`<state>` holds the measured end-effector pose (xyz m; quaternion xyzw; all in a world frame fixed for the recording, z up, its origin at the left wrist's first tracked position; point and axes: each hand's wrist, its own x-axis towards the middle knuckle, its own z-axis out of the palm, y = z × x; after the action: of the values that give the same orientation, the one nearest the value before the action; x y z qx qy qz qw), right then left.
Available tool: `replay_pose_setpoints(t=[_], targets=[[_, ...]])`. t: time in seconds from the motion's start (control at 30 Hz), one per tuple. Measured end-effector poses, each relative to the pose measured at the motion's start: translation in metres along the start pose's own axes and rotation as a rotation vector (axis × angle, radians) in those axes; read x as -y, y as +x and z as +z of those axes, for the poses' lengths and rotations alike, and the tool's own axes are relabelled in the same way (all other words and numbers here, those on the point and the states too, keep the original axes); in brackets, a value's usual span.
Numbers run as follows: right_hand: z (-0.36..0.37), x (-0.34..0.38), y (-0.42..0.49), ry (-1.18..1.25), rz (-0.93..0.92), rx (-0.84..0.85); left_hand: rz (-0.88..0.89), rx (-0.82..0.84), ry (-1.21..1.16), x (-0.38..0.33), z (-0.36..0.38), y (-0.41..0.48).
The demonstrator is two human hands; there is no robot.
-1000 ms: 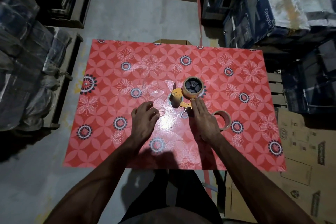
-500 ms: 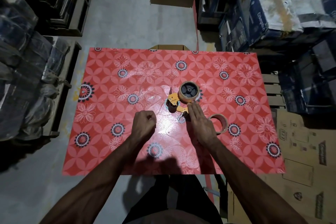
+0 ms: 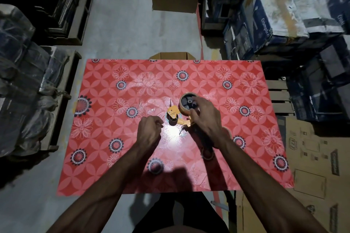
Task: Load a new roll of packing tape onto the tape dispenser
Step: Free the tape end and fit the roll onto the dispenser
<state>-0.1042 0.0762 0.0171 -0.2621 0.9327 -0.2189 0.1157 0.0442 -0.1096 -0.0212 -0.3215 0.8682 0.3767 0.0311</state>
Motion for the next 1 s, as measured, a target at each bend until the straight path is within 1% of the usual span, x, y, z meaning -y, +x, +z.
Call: replay_pose_setpoints(t=[0.1, 0.2, 0.27, 0.33, 0.37, 0.43, 0.5, 0.57, 0.73, 0.9, 0.97, 1.0], targets=[[-0.010, -0.003, 0.036, -0.135, -0.032, 0.240, 0.008, -0.027, 0.066, -0.011, -0.002, 0.002], [-0.013, -0.003, 0.062, -0.218, -0.155, 0.426, 0.060, -0.047, 0.029, -0.027, -0.003, 0.001], [-0.011, -0.002, 0.077, -0.286, -0.211, 0.555, 0.098, -0.045, 0.107, -0.035, -0.002, 0.004], [-0.009, 0.001, 0.085, -0.367, -0.222, 0.653, 0.123, -0.031, 0.208, -0.042, 0.001, 0.009], [-0.007, 0.001, 0.087, -0.380, -0.226, 0.659, 0.137, -0.024, 0.239, -0.045, 0.003, 0.012], [-0.006, 0.004, 0.086, -0.365, -0.255, 0.594, 0.159, -0.010, 0.271, -0.050, 0.011, 0.020], [-0.008, 0.006, 0.083, -0.338, -0.288, 0.524, 0.173, 0.008, 0.251, -0.052, 0.018, 0.027], [-0.010, 0.006, 0.081, -0.307, -0.297, 0.502, 0.164, 0.038, 0.195, -0.050, 0.023, 0.034], [-0.013, 0.005, 0.084, -0.318, -0.300, 0.527, 0.168, 0.098, 0.061, -0.043, 0.019, 0.042], [-0.013, 0.006, 0.086, -0.317, -0.289, 0.532, 0.190, 0.183, 0.195, -0.037, 0.016, 0.057], [-0.012, 0.006, 0.087, -0.316, -0.284, 0.540, 0.174, 0.177, 0.202, -0.036, 0.015, 0.059], [-0.012, 0.006, 0.087, -0.316, -0.284, 0.542, 0.153, 0.146, 0.193, -0.037, 0.014, 0.057]])
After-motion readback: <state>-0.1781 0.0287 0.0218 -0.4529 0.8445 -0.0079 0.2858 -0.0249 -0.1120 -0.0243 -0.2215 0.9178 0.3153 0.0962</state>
